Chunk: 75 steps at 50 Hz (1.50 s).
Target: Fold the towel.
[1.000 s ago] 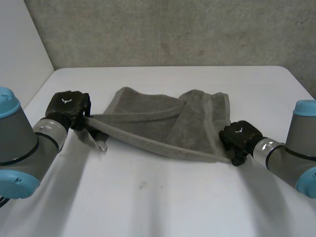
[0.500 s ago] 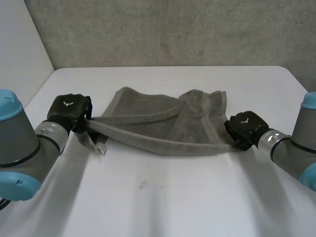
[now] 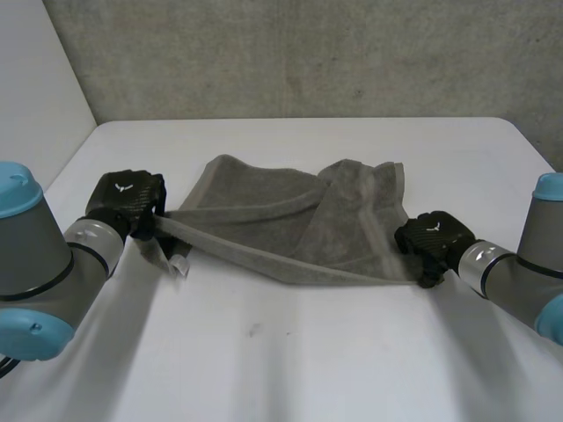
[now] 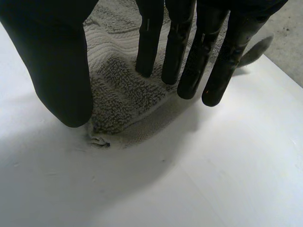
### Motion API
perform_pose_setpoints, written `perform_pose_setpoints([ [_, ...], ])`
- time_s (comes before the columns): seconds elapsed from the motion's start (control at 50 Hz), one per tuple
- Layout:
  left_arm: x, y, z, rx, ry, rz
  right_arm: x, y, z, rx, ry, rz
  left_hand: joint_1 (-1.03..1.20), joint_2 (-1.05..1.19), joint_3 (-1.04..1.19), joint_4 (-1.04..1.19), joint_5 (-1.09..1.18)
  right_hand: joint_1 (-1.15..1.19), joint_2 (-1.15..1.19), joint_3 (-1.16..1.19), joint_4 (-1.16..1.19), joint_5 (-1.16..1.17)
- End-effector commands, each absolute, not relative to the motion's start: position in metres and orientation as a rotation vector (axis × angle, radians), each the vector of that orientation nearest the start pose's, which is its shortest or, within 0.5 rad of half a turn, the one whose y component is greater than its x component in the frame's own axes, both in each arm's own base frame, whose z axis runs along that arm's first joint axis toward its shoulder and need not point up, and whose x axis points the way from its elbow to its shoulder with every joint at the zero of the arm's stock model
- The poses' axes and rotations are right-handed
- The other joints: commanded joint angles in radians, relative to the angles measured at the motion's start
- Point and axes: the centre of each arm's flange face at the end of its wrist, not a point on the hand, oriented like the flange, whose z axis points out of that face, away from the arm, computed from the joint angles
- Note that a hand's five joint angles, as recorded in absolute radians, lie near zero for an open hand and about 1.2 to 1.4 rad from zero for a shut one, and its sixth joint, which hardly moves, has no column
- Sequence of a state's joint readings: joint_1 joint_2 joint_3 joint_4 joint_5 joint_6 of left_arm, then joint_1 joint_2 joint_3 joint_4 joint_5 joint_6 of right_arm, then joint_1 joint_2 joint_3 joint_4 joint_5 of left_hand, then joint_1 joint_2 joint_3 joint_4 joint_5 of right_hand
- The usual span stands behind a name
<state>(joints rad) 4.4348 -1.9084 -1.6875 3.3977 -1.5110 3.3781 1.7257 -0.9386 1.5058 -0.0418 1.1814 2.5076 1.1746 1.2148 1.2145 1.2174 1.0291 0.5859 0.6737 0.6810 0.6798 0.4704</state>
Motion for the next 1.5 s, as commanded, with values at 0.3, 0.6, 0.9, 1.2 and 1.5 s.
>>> perform_pose_setpoints([
  [0.3,-0.226,-0.295,0.183,0.691,2.398,-2.023,0.228,-0.349,0.121,-1.204,2.217,-1.691,0.222,0.182,0.182,0.179,0.193,0.283,0.195,0.188,0.189,0.224],
  [0.6,-0.226,-0.295,0.183,0.693,2.399,-2.024,0.231,-0.360,0.103,-1.213,2.228,-1.673,0.222,0.182,0.182,0.179,0.193,0.443,0.356,0.348,0.350,0.384],
  [0.9,-0.228,-0.293,0.183,0.705,2.399,-2.026,0.226,-0.358,0.167,-1.019,2.157,-1.797,0.222,0.182,0.182,0.179,0.193,0.810,0.723,0.715,0.716,0.751],
  [1.2,-0.233,-0.277,0.175,0.854,2.419,-1.884,0.207,-0.310,0.207,-1.326,2.282,-1.552,0.222,0.182,0.182,0.179,0.193,0.810,0.723,0.715,0.716,0.751],
  [1.5,-0.235,-0.273,0.126,1.083,2.411,-1.623,0.155,-0.290,0.217,-1.482,2.501,-1.271,-0.456,-0.496,-0.496,-0.499,-0.485,0.810,0.723,0.715,0.716,0.751],
])
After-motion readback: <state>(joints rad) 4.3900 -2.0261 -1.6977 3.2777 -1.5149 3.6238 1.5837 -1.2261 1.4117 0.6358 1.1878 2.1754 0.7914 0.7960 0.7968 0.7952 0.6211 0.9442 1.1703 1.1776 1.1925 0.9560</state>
